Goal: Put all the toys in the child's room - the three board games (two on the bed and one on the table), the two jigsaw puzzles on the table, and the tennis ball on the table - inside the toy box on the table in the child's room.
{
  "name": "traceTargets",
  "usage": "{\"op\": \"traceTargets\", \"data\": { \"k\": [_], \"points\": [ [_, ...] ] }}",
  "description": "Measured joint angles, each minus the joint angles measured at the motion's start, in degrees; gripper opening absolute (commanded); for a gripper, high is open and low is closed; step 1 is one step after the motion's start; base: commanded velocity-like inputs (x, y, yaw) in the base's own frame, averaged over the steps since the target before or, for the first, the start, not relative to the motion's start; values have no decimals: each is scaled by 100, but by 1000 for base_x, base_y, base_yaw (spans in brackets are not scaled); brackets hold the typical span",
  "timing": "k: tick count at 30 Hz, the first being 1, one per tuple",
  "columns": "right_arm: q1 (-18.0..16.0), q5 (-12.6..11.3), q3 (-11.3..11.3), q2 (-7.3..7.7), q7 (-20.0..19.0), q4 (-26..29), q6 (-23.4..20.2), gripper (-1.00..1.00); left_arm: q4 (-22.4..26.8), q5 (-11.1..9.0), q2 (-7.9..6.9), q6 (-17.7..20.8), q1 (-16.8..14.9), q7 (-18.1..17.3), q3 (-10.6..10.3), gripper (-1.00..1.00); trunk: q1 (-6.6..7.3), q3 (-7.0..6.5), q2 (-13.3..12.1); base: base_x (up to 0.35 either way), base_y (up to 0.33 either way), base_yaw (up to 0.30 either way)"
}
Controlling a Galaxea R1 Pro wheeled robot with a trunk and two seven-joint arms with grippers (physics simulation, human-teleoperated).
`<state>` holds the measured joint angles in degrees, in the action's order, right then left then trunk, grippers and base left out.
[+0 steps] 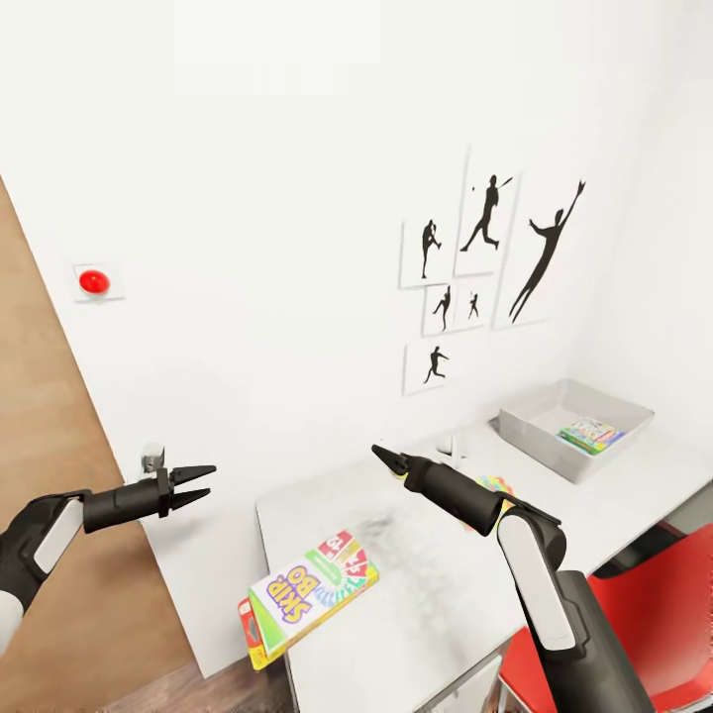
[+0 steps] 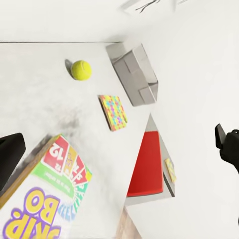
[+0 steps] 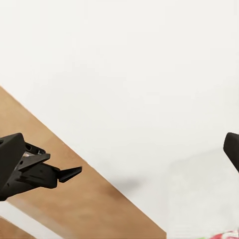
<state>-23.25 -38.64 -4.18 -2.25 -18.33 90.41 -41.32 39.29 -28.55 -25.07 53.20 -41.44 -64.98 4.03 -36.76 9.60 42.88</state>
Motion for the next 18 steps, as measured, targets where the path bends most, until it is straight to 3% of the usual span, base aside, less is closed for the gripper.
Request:
{"op": "traceTargets", "data": {
  "k": [5, 18],
  "points": [
    [0, 0, -1, -5, 0, 0, 20, 100, 0, 1, 2, 0, 0, 2, 2, 100, -111, 90, 201, -218, 0, 0],
    [1, 0, -2, 0, 0, 0, 19, 100, 0, 0, 5, 1, 0, 10, 11, 100, -395, 324, 723, -56, 0, 0]
  ]
}}
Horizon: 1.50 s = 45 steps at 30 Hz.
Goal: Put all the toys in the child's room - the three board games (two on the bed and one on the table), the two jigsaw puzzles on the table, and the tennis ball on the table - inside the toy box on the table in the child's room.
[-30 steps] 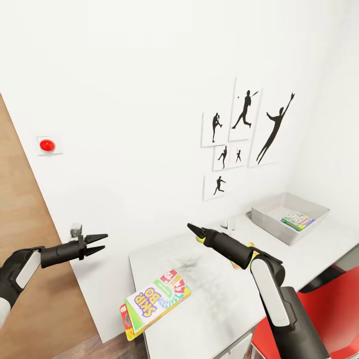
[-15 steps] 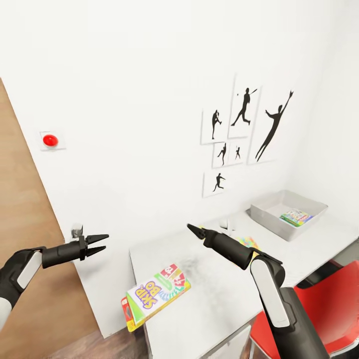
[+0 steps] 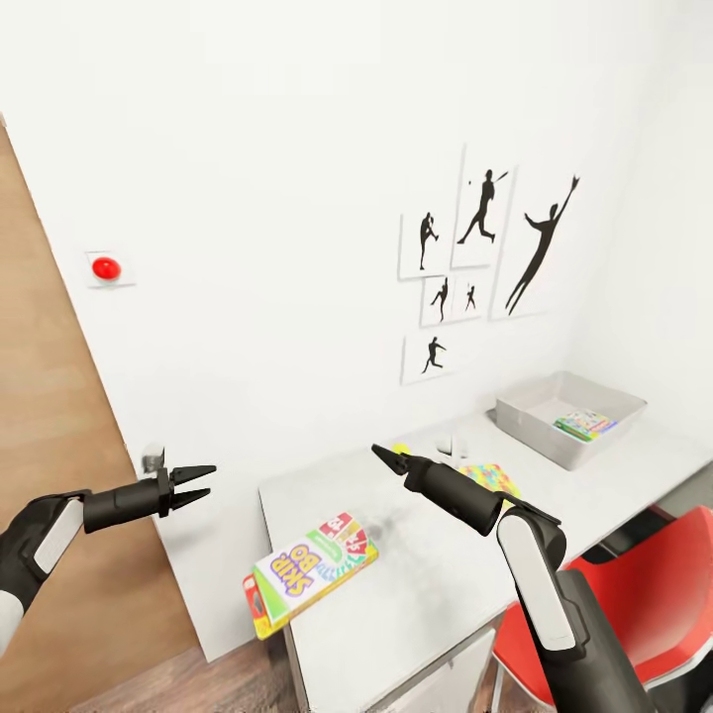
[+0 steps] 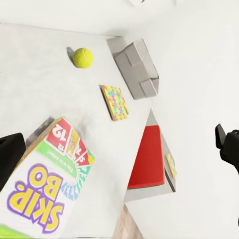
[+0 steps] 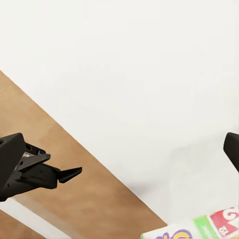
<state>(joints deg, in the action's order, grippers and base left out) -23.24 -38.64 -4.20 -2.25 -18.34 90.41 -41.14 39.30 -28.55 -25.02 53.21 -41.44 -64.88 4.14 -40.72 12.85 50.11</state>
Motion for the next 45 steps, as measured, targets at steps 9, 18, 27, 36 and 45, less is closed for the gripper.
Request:
{"op": "traceTargets", "data": {
  "k": [9, 18, 27, 36, 45],
  "points": [
    [0, -3, -15, -3, -3, 16, -2, 100, -1, 0, 7, 5, 0, 3, 7, 100, -197, 162, 362, -82, 0, 0],
    [8, -19, 40, 26, -1007, 23, -148, 100, 0, -11, 7, 0, 0, 6, 36, 100, -394, 324, 723, -6, 0, 0],
    [9, -711, 565, 90, -2168, 69, -1099, 100, 0, -18, 7, -12, 0, 48, 36, 100, -592, 486, 1085, 0, 0, 0],
    [10, -838, 626, 90, -2612, 73, -1375, 100, 0, -17, 7, -24, 0, 36, 34, 100, -790, 648, 1446, 0, 0, 0],
    [231, -840, 538, 78, -3888, 73, -1671, 100, 0, -16, 7, -27, 0, 16, 48, 100, -988, 810, 1807, 0, 0, 0]
  ]
}}
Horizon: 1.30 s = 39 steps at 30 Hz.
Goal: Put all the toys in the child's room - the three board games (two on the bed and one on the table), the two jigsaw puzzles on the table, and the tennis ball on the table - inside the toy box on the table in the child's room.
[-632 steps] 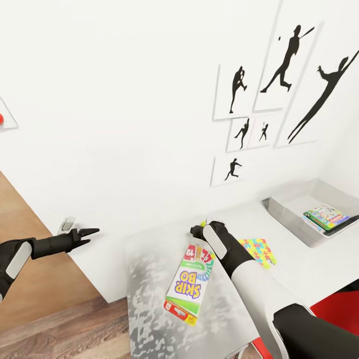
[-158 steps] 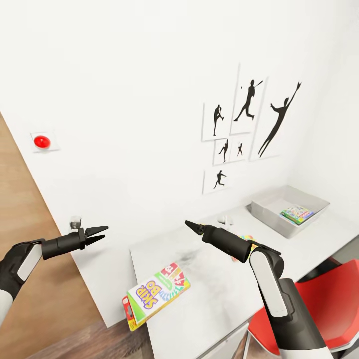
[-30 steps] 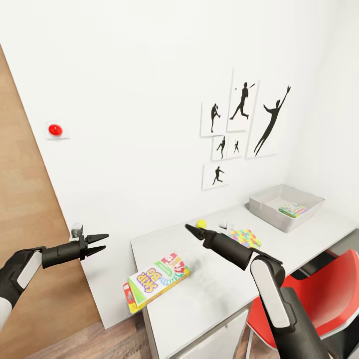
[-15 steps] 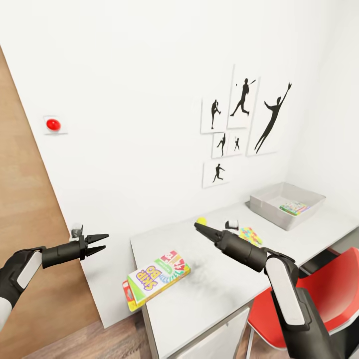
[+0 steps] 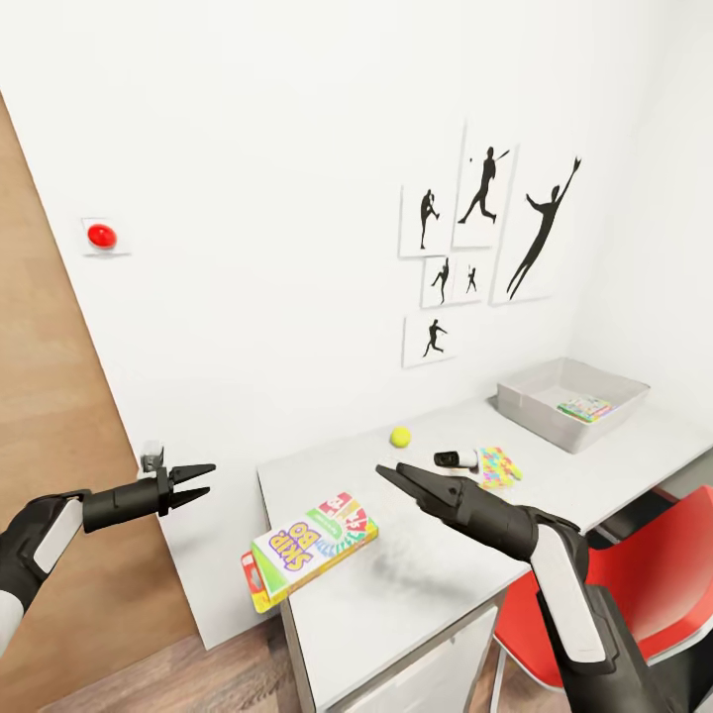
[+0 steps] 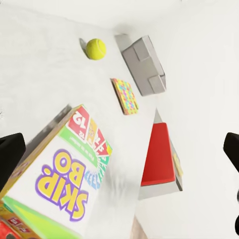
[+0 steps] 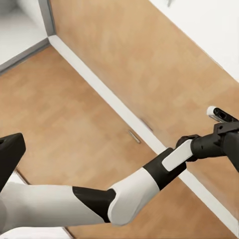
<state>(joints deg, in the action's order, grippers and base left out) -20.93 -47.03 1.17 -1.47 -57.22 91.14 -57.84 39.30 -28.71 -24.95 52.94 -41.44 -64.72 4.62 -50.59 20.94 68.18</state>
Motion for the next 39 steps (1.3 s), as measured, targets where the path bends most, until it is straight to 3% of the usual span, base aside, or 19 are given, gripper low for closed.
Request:
{"op": "traceTargets", "data": {
  "k": [7, 39],
  "points": [
    [45, 9, 53, 7, -189, 2, -48, 100, 0, 0, 0, -8, 0, -3, 2, 100, -154, 126, 281, 0, 0, 0],
    [53, 15, 48, -65, -237, 0, 87, 100, 0, 0, 0, -9, 0, 47, -5, 100, -857, 701, 1565, 0, 0, 0]
  ]
}}
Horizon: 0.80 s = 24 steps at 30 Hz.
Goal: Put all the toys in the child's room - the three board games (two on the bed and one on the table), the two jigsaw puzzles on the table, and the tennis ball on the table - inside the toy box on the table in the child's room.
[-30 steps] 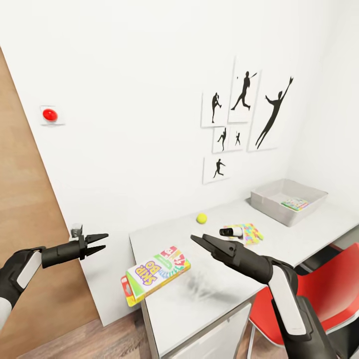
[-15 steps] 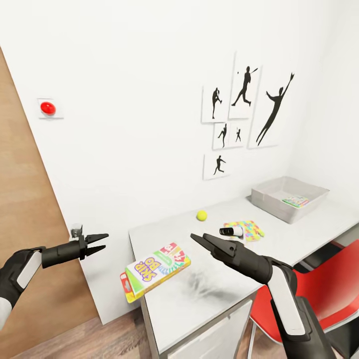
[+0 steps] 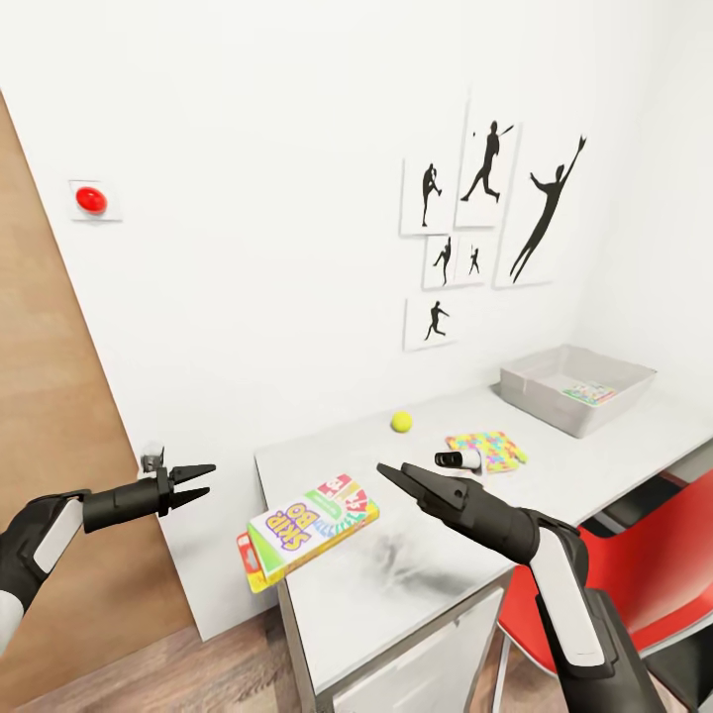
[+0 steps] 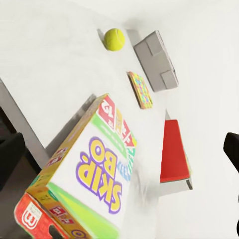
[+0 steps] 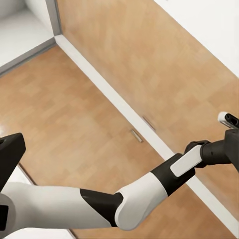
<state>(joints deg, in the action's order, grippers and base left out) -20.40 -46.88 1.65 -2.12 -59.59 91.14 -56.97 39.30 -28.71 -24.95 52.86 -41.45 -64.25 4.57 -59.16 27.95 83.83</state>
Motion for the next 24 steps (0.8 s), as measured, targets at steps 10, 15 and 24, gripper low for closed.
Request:
{"op": "traceTargets", "data": {
  "k": [10, 15, 24],
  "points": [
    [4, 2, 9, 4, -5, 0, -2, 100, 0, -3, 0, 2, 0, 1, 6, 100, -220, 180, 401, 0, 0, 0],
    [3, 7, -12, -2, -4, 0, 0, 100, -7, -7, -11, 8, 0, -31, 9, 100, -330, 269, 602, 0, 0, 0],
    [4, 9, 16, 4, -8, 0, -2, 100, -82, -13, -11, 30, 0, -50, 17, 100, -527, 431, 963, 0, 0, 0]
  ]
}}
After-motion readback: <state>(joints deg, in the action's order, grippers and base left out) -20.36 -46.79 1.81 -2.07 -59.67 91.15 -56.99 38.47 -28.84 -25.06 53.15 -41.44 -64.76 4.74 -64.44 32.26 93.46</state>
